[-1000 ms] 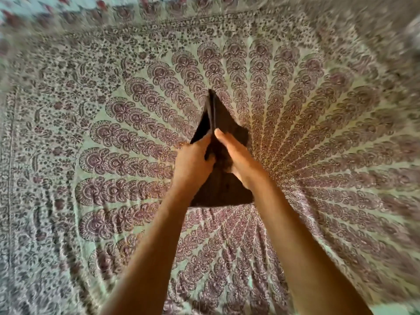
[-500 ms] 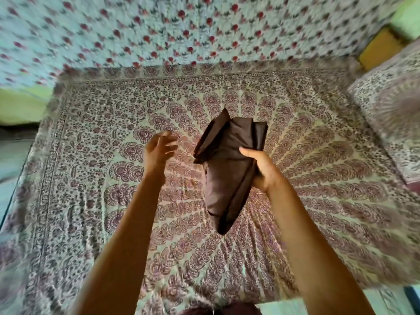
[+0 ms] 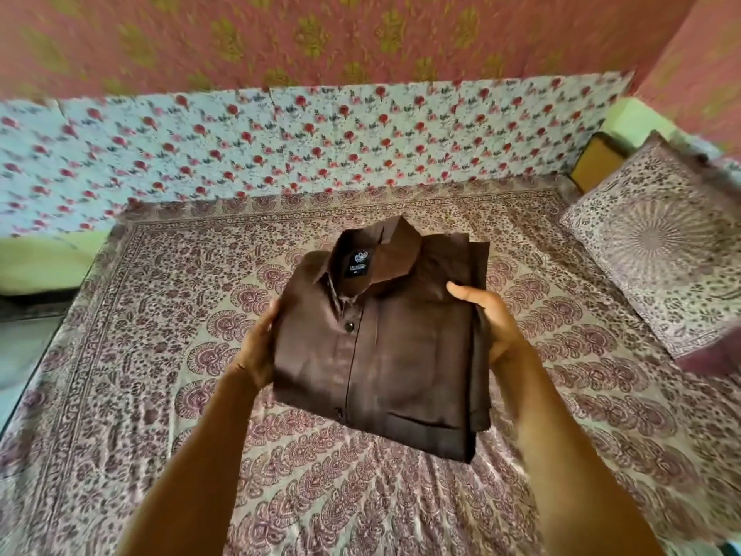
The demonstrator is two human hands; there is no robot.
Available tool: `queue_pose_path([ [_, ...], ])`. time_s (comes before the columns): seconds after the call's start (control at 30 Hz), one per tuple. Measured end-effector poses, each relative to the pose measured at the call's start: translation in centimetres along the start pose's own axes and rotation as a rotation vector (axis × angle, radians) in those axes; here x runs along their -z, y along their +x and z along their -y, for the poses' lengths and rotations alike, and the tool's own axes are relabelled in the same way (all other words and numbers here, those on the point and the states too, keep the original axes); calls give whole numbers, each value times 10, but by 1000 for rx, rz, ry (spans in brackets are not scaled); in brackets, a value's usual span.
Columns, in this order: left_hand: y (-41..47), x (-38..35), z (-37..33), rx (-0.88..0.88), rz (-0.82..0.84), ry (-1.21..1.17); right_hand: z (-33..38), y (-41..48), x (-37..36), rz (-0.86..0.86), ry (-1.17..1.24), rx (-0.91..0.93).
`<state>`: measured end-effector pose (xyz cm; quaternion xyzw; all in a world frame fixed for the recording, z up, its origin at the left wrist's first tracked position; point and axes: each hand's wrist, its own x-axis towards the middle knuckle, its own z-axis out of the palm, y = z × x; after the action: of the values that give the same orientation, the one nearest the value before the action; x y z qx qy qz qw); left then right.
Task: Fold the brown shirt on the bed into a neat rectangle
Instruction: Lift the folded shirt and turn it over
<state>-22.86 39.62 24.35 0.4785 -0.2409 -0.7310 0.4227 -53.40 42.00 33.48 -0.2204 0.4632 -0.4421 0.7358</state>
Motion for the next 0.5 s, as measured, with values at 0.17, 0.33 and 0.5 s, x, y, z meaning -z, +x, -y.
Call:
queue_pose_path([
  [0.17, -36, -10, -13, -126, -54, 213, -1, 2, 24, -61, -206, -71],
  [0.33, -85, -30, 1, -339, -173, 214, -17, -5, 43, 53, -265, 22],
  [0.5, -141, -25, 33, -401, -257, 127, -54, -9, 53, 85, -449, 189],
])
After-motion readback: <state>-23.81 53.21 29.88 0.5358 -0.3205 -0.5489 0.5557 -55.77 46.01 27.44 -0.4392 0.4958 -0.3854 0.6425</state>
